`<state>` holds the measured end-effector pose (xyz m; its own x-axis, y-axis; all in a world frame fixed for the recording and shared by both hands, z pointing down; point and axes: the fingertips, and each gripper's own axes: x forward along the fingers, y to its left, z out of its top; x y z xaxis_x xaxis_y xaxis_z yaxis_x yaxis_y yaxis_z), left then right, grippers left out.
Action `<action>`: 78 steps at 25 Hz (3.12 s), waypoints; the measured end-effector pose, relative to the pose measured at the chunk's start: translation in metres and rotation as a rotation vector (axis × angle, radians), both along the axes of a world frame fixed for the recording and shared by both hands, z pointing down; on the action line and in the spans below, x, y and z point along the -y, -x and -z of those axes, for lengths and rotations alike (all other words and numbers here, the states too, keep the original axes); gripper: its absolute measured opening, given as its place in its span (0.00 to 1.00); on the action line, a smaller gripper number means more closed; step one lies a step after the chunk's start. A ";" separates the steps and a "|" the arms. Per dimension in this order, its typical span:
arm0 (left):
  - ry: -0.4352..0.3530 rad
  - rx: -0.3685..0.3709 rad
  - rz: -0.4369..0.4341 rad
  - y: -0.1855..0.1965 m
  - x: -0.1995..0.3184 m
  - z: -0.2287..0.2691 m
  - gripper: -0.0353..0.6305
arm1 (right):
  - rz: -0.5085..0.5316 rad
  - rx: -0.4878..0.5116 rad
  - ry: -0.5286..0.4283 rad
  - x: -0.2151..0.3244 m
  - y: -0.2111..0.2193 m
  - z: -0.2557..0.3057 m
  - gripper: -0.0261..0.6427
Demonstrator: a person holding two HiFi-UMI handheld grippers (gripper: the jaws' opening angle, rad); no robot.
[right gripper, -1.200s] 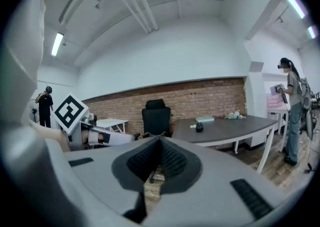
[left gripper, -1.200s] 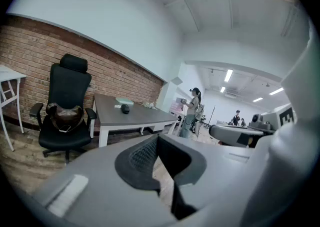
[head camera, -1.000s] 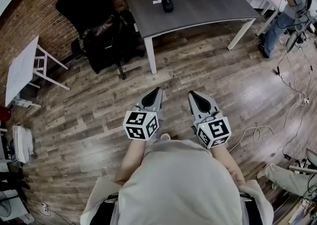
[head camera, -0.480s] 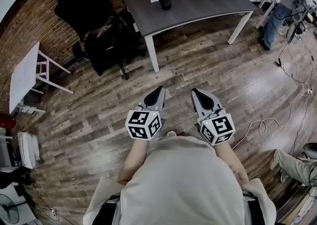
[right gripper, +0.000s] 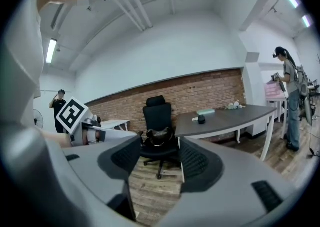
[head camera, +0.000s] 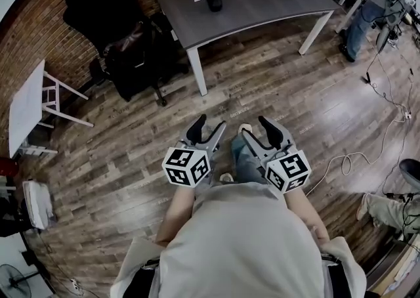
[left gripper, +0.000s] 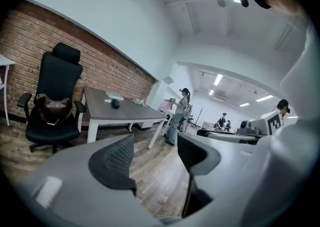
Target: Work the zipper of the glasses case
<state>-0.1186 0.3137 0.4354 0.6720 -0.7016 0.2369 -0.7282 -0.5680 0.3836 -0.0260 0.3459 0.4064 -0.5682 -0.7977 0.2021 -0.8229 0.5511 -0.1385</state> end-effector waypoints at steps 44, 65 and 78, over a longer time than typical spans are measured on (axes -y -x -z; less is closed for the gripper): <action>0.149 -0.046 0.236 -0.047 0.529 -0.034 0.44 | 0.128 0.003 0.061 0.503 -0.083 -0.022 0.49; 0.395 -0.031 0.144 -0.050 0.703 -0.131 0.45 | 0.104 -0.023 0.178 0.667 -0.069 -0.053 0.49; 0.510 -0.049 0.064 -0.084 0.719 -0.166 0.51 | 0.115 -0.040 0.245 0.690 -0.061 -0.076 0.48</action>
